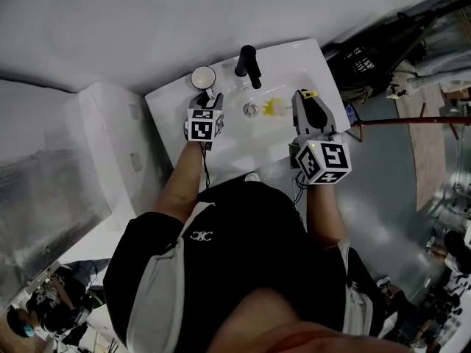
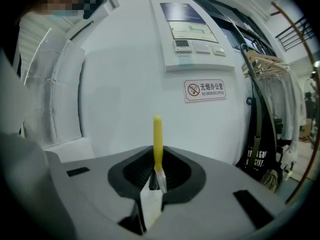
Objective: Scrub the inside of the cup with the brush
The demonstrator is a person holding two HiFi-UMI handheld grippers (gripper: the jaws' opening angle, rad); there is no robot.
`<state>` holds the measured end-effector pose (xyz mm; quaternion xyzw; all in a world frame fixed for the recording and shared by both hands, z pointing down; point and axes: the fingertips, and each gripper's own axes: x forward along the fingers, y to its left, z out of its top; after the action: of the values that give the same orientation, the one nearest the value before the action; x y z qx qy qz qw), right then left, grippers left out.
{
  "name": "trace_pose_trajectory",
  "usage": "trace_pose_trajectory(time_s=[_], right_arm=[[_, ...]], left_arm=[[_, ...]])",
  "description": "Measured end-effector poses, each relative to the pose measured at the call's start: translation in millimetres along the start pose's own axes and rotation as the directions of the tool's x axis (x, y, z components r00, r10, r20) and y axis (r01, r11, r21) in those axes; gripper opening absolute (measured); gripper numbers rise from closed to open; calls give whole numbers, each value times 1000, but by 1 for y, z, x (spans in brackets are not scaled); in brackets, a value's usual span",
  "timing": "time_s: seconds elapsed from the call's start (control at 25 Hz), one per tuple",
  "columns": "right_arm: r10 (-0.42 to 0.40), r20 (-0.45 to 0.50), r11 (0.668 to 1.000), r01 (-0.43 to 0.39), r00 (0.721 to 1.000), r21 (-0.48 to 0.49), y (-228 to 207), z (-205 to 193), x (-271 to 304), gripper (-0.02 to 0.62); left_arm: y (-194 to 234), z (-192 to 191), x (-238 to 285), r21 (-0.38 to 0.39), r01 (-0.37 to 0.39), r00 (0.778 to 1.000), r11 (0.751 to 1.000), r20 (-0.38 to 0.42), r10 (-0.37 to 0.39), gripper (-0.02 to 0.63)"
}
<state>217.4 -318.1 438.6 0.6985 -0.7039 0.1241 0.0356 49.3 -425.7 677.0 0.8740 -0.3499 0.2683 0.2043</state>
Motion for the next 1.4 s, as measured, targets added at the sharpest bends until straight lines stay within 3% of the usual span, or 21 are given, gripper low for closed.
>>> trace_pose_trajectory(time_s=[0.08, 0.8, 1.12, 1.4], right_arm=[[-4, -4, 1000, 4, 1000, 1, -3, -2, 1, 54], [8, 36, 1000, -7, 999, -7, -15, 6, -14, 54], [81, 62, 997, -82, 995, 8, -7, 11, -21, 54], [149, 108, 988, -153, 983, 31, -5, 30, -28, 54]], left_arm=[[-1, 1, 3, 18, -2, 1000, 1000, 1, 2, 72], [-24, 29, -23, 45, 36, 991, 998, 129, -41, 51], [-66, 41, -66, 136, 122, 964, 983, 220, -150, 49], [-113, 33, -105, 272, 200, 942, 941, 212, -261, 49]])
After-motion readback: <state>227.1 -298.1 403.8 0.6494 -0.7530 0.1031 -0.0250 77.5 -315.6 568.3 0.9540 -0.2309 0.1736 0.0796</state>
